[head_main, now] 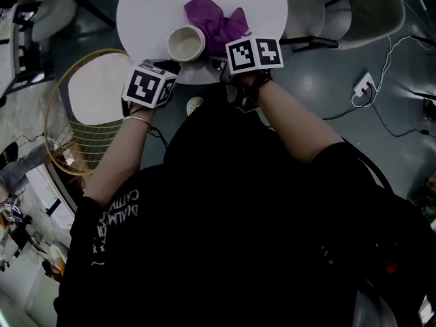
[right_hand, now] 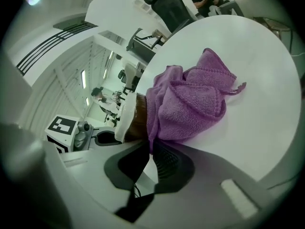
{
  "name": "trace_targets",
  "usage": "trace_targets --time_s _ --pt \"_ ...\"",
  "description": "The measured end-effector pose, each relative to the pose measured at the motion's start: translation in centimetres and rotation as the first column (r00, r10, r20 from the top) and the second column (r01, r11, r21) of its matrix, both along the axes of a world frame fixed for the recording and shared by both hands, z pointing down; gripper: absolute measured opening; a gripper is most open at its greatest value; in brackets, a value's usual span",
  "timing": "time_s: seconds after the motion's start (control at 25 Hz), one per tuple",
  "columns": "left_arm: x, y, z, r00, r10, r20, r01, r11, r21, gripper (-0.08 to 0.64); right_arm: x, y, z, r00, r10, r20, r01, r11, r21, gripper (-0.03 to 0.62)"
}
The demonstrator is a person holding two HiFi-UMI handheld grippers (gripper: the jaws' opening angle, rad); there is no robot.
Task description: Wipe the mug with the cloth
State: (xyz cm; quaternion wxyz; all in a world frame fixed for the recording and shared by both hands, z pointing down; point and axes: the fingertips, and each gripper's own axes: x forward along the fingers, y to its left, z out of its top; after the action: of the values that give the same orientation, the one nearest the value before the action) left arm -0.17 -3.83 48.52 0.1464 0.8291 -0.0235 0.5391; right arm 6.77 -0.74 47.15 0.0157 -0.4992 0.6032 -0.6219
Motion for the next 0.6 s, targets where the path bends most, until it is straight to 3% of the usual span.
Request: trace_targets --time_s 0.4,0.6 --pt "-0.9 0.0 0.2 0.996 0.086 0.015 -0.086 0.996 0.027 0.067 -2.1 0.5 0.8 0.984 0.179 0.013 -0.18 0.984 0.019 0.032" --pt "-1.2 0.6 0.5 0.997 0.081 0.003 -0.081 0.997 -0.009 0.067 -2.7 1.3 1.0 0.961 0.277 0.026 -0.278 0.96 0.042 0.032"
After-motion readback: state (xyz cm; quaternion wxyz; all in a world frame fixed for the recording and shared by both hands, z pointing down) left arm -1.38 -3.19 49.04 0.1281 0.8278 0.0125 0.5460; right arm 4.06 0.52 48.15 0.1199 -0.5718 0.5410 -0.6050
